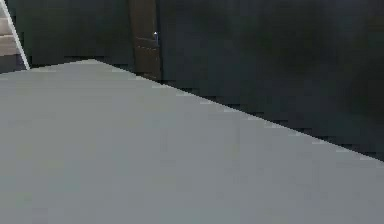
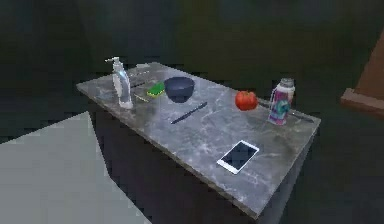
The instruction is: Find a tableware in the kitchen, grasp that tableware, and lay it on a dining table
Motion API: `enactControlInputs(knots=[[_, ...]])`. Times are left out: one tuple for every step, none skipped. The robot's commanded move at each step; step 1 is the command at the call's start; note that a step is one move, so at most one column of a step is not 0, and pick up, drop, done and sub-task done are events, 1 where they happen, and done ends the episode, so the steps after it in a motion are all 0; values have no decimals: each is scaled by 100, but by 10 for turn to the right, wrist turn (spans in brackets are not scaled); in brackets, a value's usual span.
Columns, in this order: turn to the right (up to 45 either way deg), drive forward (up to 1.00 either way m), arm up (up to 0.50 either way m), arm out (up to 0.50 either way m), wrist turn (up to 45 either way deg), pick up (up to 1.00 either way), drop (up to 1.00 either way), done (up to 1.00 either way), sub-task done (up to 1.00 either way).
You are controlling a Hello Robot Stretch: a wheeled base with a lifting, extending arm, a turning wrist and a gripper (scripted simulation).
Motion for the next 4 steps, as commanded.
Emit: enactControlInputs(knots=[[450, 0, 0, 0, 0, 0, 0, 0, 0], [60, 0, 0, 0, 0, 0, 0, 0, 0], [0, 100, 0, 0, 0, 0, 0, 0, 0], [0, 35, 0, 0, 0, 0, 0, 0, 0]])
